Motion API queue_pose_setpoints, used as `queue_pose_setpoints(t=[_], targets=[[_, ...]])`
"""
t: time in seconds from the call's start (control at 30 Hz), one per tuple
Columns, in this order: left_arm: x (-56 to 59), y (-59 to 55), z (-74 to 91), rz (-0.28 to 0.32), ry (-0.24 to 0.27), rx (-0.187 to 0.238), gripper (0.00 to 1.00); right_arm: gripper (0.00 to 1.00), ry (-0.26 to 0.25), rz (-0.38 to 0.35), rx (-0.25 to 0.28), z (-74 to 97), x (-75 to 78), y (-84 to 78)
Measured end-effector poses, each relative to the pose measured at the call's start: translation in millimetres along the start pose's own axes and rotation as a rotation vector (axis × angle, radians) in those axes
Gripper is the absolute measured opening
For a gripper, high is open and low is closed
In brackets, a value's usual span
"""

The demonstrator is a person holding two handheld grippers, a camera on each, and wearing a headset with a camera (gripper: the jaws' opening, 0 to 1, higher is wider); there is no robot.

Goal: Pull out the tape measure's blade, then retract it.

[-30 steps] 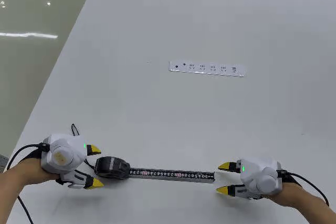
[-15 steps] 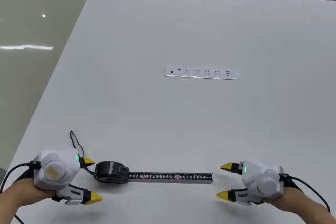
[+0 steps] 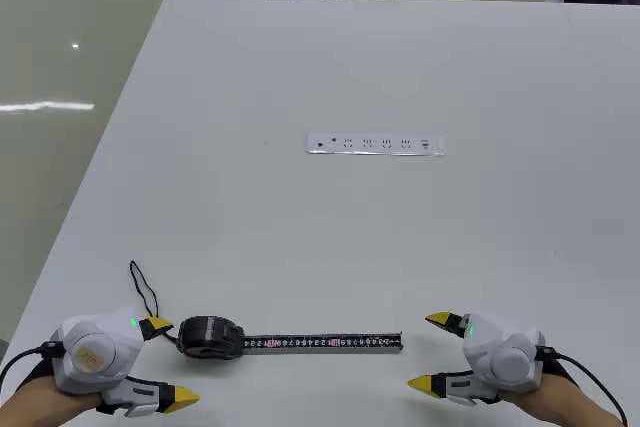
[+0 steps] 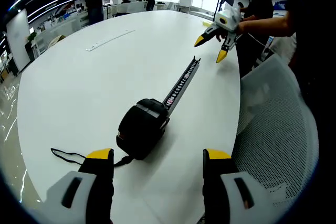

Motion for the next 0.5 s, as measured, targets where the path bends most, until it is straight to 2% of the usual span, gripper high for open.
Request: queue_pose_setpoints(t=[0.17, 0.23, 0.43, 0.5], targets=[[1.7, -2.7, 1.7, 0.041, 0.046, 0.019, 0.71, 0.66, -0.020, -0.032, 0.008, 3.2, -4.9, 0.6], [5.1, -0.8, 3.9, 0.075, 0.041, 0.040, 0.73, 0.68, -0.029, -0.041, 0.013, 4.5, -6.6, 0.3], [9.2, 1.3, 8.5, 0.100, 0.075, 0.066, 0.80, 0.75, -0.050, -0.076, 0.013, 10.5, -11.8, 0.4], [10.3, 4.1, 11.1, 0.112, 0.100, 0.080, 0.82, 0.77, -0.059, -0.084, 0.022, 12.3, -14.2, 0.7]])
Point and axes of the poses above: the centre of the closed fingertips' face, and the gripper's own axes: z roughly backward along the fingers, x roughly to its right, y roughly out of its top, the point moved 5 cm from there along z, roughly backward along the fingers, and after that the axes turned 4 degrees about -x, right-handed, at the moved point
